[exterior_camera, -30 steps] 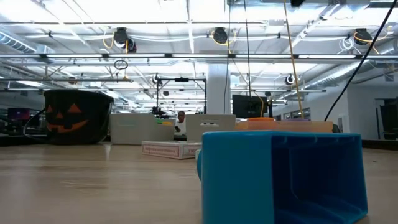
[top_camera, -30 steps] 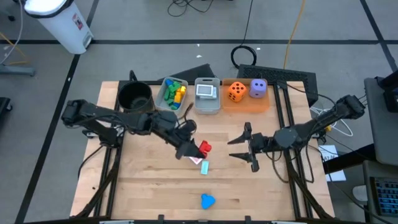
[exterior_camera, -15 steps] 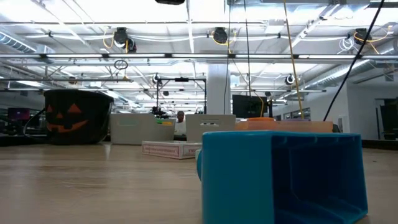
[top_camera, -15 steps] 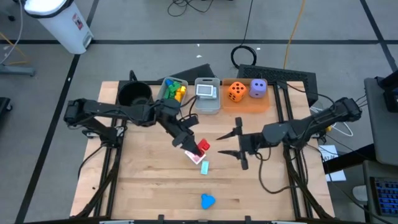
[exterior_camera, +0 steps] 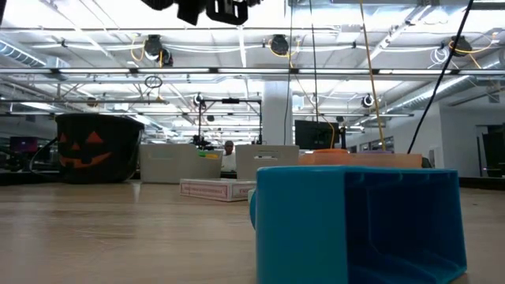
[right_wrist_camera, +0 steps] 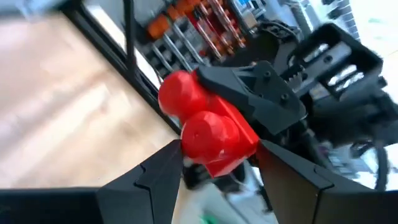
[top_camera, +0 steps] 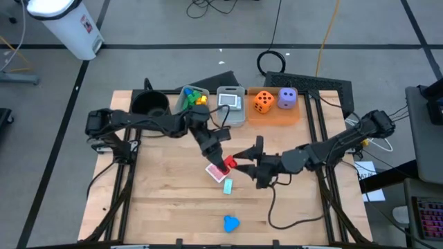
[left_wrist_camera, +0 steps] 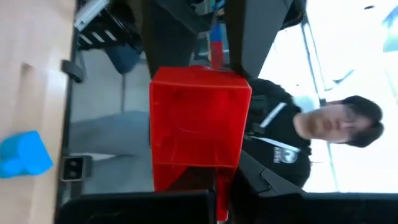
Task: Pick & Place Toys
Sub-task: Put the red game piece into the left gray bin
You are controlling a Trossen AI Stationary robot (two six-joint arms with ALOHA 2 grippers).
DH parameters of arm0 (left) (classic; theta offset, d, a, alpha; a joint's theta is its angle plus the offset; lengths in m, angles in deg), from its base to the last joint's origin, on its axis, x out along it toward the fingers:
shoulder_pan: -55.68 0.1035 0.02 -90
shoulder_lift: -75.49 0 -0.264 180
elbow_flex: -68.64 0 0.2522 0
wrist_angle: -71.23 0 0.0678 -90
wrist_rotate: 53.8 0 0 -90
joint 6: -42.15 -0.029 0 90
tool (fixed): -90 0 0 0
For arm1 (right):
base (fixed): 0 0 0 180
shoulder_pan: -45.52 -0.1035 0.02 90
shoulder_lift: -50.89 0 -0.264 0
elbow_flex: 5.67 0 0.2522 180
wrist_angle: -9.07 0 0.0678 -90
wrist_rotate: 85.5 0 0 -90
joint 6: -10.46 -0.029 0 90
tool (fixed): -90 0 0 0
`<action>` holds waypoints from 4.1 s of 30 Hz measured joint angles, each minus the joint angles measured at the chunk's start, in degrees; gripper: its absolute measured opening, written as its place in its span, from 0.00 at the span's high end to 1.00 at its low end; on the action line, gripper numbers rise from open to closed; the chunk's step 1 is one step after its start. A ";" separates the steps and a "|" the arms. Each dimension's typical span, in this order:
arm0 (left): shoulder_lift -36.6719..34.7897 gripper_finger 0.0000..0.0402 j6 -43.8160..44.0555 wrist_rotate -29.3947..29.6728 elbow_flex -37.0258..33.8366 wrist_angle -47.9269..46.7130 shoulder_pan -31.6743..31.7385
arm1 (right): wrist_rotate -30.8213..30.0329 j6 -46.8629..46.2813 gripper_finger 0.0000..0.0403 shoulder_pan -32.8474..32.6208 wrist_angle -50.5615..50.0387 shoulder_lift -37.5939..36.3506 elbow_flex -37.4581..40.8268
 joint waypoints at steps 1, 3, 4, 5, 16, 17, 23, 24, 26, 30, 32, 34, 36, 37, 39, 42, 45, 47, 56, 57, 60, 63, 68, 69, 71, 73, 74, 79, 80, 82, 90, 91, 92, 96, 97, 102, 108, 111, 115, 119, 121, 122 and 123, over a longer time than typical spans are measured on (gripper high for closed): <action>0.47 0.97 2.20 -0.76 -0.01 1.90 0.45 | -1.48 1.81 0.51 -0.26 0.11 0.20 -0.01; 1.28 0.95 6.43 -1.80 -0.02 5.41 1.19 | -4.92 4.92 0.51 -0.84 0.61 0.53 -0.07; 1.68 0.94 8.29 -2.08 -0.01 6.47 1.50 | -6.45 6.19 0.51 -0.89 0.88 0.66 -0.09; 2.13 0.94 9.82 -2.38 -0.01 7.49 1.75 | -7.83 7.37 0.51 -0.89 1.12 0.84 -0.09; 2.78 0.94 17.44 -4.34 0.08 10.68 2.70 | -7.88 13.10 0.51 -0.91 3.43 1.23 -0.07; 2.78 0.94 17.92 -4.31 0.08 10.63 2.75 | -7.43 13.51 0.51 -0.91 3.61 1.27 -0.07; 2.87 0.98 21.82 -4.10 0.08 10.62 3.12 | -4.73 18.35 0.51 -0.87 3.56 1.30 -0.07; 2.87 0.97 22.29 -4.08 0.08 10.60 3.23 | -4.61 18.98 0.51 -0.89 3.56 1.30 -0.07; 2.87 0.95 22.78 -4.07 0.08 10.59 3.32 | -4.65 19.02 0.51 -0.81 3.56 1.49 -0.07; 2.91 0.94 23.50 -2.50 -0.01 11.69 3.38 | -4.26 17.68 0.52 -0.48 3.83 1.67 -0.07; 2.91 0.96 23.62 -1.63 -0.01 11.90 3.41 | -4.22 17.30 0.55 -0.50 3.90 1.67 -0.07; 2.91 0.98 23.46 -1.43 -0.01 11.91 3.41 | -4.24 16.97 0.59 -0.50 3.80 1.67 -0.07; 2.91 0.97 23.51 -1.44 -0.01 11.96 3.41 | -4.26 16.58 0.64 -0.50 3.75 1.67 -0.07; 2.91 0.96 23.63 -1.45 -0.01 11.99 3.40 | -4.27 16.46 0.67 -0.50 3.78 1.67 -0.07; 2.91 0.93 23.68 -1.79 -0.02 11.85 3.38 | -4.51 16.45 0.72 -0.56 3.78 1.67 -0.07; 2.91 0.92 23.34 -1.83 -0.03 11.86 3.21 | -4.46 16.46 0.75 -0.61 3.78 1.65 -0.07; 2.91 0.94 23.13 -1.94 -0.03 11.90 3.17 | -4.48 16.43 0.75 -0.67 3.78 1.65 -0.07; 2.86 0.96 22.60 -1.86 -0.03 12.12 3.17 | -4.50 16.06 0.75 -0.69 3.84 1.62 -0.07; 2.82 0.86 20.07 -1.72 -0.03 11.64 3.14 | -4.45 15.22 0.76 -0.67 3.52 1.61 -0.07; 2.82 0.85 19.96 -1.68 -0.03 11.64 3.14 | -4.44 14.86 0.76 -0.67 3.50 1.61 -0.07; 2.82 0.81 18.26 -1.72 -0.03 11.64 3.14 | -4.46 13.81 0.76 -0.71 3.41 1.60 -0.07; 2.82 0.79 15.93 -1.15 -0.03 11.82 3.25 | -4.74 13.81 0.76 -1.43 3.08 1.19 -0.07; 2.85 0.78 13.92 0.14 -0.03 11.75 3.83 | -7.19 13.48 0.76 -2.11 2.10 0.95 -0.07; 2.85 0.78 13.40 0.20 -0.03 11.73 4.00 | -7.79 12.86 0.76 -2.16 1.89 0.94 -0.07; 2.87 0.78 11.90 0.40 -0.03 11.55 4.43 | -8.81 11.26 0.76 -2.33 1.31 0.93 -0.07; 2.89 0.78 10.92 0.44 -0.03 11.37 4.91 | -9.51 9.70 0.76 -2.70 1.05 0.91 -0.07; 2.89 0.78 10.42 0.57 -0.03 11.24 5.14 | -9.79 9.13 0.76 -2.86 1.05 0.91 -0.07; 2.89 0.78 6.26 0.50 -0.03 10.12 6.49 | -10.51 6.71 0.76 -3.84 0.63 0.52 -0.05; 2.89 0.78 4.90 0.59 -0.03 9.26 6.81 | -10.44 6.00 0.76 -3.99 0.38 0.24 -0.03; 2.87 0.78 2.47 1.46 -0.03 7.84 7.49 | -10.10 4.45 0.76 -4.23 0.20 -0.20 0.00; 2.89 0.78 -4.35 8.51 -0.01 6.98 9.83 | -8.49 -2.68 0.76 -4.41 -6.61 -3.18 -0.02; 2.89 0.78 -4.89 8.90 -0.01 6.97 10.13 | -8.58 -3.45 0.76 -4.38 -7.40 -3.37 -0.02; 2.89 0.78 -5.57 9.12 -0.01 6.97 10.43 | -8.75 -4.10 0.76 -4.34 -7.99 -3.54 -0.02; 2.89 0.78 -8.42 9.00 -0.01 6.99 11.82 | -8.49 -8.41 0.76 -4.37 -10.52 -4.33 -0.02; 2.89 0.78 -9.19 8.99 -0.01 6.97 12.25 | -8.30 -10.63 0.76 -4.35 -11.55 -4.68 -0.02; 2.89 0.78 -12.38 8.95 -0.01 7.05 13.85 | -2.93 -22.18 0.76 -2.52 -17.85 -7.45 -0.02; 2.89 0.78 -13.57 14.99 -0.01 7.05 13.95 | 6.87 -35.31 0.76 1.95 -23.61 -10.66 -0.02; 2.89 0.78 -12.68 20.49 -0.01 7.39 13.61 | 12.67 -40.92 0.76 4.79 -25.87 -11.62 -0.02; 2.89 0.78 -15.58 26.28 -0.01 7.51 13.55 | 18.67 -46.33 0.76 8.22 -28.25 -12.18 -0.02; 2.89 0.78 -19.35 28.24 -0.01 7.53 13.55 | 22.73 -48.52 0.76 10.63 -29.57 -12.22 -0.02; 2.89 0.78 -20.19 28.20 -0.01 7.49 13.55 | 24.76 -48.94 0.76 11.75 -29.44 -12.27 -0.02; 2.89 0.78 -20.78 28.12 -0.01 7.49 13.55 | 26.10 -49.38 0.76 12.39 -29.49 -12.27 -0.02; 2.89 0.78 -21.23 27.73 -0.01 7.53 13.45 | 27.44 -50.02 0.76 13.11 -29.51 -12.25 -0.02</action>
